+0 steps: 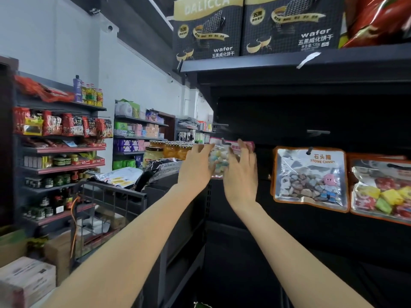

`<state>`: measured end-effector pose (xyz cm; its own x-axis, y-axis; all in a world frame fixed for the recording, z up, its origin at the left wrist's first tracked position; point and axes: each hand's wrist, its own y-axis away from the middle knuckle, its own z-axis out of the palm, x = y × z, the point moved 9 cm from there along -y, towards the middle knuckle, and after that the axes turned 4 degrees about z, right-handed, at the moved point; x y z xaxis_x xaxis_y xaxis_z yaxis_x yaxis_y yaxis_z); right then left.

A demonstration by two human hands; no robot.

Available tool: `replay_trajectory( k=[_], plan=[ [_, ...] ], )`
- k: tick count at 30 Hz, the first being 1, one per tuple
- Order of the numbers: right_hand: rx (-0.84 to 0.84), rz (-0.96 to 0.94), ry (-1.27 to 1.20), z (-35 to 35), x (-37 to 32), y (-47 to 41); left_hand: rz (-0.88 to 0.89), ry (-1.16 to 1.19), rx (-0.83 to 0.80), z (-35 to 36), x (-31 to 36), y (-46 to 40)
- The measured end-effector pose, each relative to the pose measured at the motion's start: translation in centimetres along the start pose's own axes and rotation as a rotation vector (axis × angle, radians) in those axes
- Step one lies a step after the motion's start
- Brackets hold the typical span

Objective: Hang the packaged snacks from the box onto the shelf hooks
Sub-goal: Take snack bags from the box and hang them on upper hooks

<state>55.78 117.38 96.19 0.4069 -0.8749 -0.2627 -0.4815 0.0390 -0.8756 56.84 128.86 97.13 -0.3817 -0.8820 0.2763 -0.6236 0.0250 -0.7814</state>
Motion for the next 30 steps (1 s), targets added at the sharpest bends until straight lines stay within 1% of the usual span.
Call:
replay_trajectory(
  k=[1,3,6,9,11,14,20,23,25,28,30],
  plan=[
    [0.013,-0.001,-0.04,-0.4,-0.8,0.7,0.024,0.003,0.031,-1.0,-0.1,0.6],
    [-0.019,-0.034,-0.133,-0.7,-2.8,2.3,0.053,-0.013,0.085,-3.5,-0.8,2.2],
    [-0.157,-0.038,-0.296,-0.2,-6.3,5.1,0.043,-0.038,0.126,-7.0,-3.1,5.8],
    [-0.325,-0.009,-0.429,2.0,-10.3,9.1,-0.045,-0.061,0.094,-9.5,-7.3,11.3],
    [-0.444,0.011,-0.503,4.1,-13.4,12.7,-0.124,-0.078,0.043,-10.5,-10.8,15.6],
    [-0.641,0.018,-0.536,7.9,-18.0,19.1,-0.278,-0.105,-0.024,-11.5,-16.8,22.8],
    [-1.042,0.014,-0.557,16.5,-25.6,33.3,-0.706,-0.161,-0.178,-12.9,-28.3,39.1],
    [-1.211,-0.021,-0.537,21.0,-27.9,39.9,-0.907,-0.164,-0.248,-12.9,-32.9,46.9],
    [-1.323,-0.059,-0.487,24.2,-28.8,43.9,-1.02,-0.179,-0.324,-12.3,-35.4,51.0],
    [-1.471,-0.152,-0.393,28.7,-29.4,49.3,-1.122,-0.226,-0.489,-10.3,-38.2,54.8],
    [-1.569,-0.256,-0.309,30.7,-29.1,52.6,-1.131,-0.256,-0.602,-8.5,-39.6,56.0]
  ],
)
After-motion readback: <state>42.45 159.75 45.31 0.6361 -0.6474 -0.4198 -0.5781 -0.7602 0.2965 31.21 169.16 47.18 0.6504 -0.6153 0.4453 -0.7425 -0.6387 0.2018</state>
